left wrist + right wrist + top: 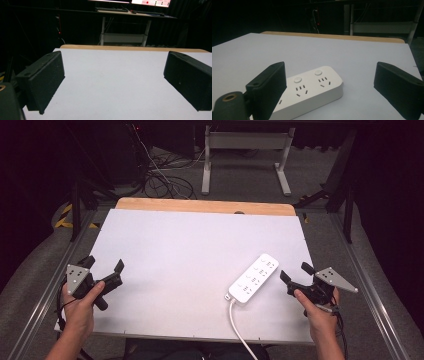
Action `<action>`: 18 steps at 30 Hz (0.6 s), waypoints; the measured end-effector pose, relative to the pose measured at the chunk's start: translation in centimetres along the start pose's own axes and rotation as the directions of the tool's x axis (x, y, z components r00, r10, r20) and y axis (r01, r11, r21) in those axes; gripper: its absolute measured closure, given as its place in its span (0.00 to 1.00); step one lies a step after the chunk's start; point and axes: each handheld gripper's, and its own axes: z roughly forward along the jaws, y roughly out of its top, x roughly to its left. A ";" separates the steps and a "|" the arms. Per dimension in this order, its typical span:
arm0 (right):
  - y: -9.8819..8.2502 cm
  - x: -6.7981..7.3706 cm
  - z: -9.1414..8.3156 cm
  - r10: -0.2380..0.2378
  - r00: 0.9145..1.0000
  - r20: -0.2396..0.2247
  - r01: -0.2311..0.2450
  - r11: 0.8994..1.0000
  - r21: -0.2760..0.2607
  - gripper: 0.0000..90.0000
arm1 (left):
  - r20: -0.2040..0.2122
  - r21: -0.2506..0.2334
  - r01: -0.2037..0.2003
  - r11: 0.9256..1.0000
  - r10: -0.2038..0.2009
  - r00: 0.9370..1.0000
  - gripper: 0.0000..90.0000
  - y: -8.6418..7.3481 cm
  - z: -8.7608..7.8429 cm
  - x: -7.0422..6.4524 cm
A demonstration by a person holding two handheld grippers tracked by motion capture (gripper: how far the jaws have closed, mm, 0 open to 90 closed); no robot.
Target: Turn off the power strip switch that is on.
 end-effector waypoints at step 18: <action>0.5 -0.3 -0.8 0.006 1.000 -0.026 -0.007 0.998 -0.056 0.63 | 0.007 0.000 -0.016 1.000 0.016 1.000 0.04 0.0 0.1 -0.1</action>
